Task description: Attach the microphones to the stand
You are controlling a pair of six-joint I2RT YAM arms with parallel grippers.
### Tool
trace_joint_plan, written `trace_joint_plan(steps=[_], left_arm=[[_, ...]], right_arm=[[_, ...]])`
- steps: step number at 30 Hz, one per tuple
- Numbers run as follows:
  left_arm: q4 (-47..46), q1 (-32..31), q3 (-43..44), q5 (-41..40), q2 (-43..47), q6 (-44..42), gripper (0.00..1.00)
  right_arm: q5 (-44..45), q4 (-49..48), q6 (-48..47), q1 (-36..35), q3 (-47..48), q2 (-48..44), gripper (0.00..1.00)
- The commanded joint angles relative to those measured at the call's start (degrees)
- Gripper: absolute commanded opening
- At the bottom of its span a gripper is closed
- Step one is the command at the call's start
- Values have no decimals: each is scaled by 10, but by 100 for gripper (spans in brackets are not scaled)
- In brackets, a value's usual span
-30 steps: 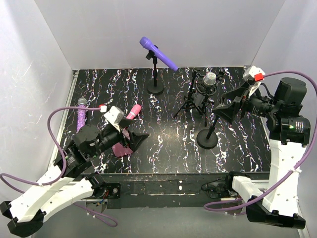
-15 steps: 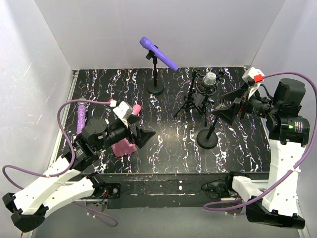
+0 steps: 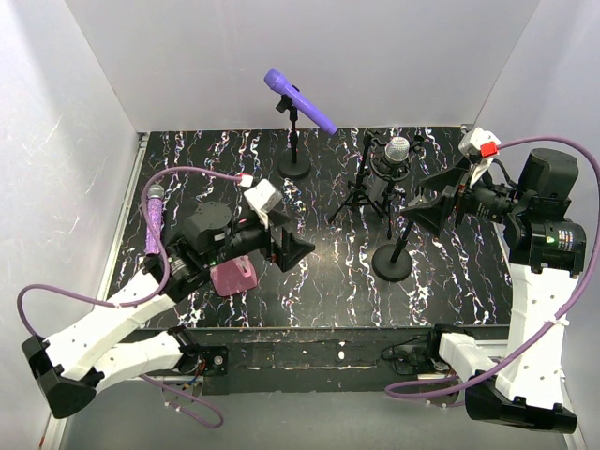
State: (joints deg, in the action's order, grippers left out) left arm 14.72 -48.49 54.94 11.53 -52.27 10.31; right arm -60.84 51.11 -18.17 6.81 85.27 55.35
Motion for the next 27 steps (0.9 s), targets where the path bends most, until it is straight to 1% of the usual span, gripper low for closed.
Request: trace_joint_plan(steps=[1,11,17,22,25,27], left_arm=[[-13,1,25,44,-27,4,98],[-40,-8,10,61,-65,2,98],[-60,-13,-5,56,-87,0,98],[-106,-16,-30,48,-100,-10,97],[-137,-20,-47,45,-122,-22,97],[-165,-21,-49,44,-143,-31,95]], right_arm=[[-15,2,-5,5,0,-3,89],[-18,2,-9,8,-4,2,89],[-20,2,-12,9,-6,4,89],[-22,0,-12,11,-10,5,89],[-23,-1,-12,13,-12,6,89],[-23,-2,-13,14,-13,6,89]])
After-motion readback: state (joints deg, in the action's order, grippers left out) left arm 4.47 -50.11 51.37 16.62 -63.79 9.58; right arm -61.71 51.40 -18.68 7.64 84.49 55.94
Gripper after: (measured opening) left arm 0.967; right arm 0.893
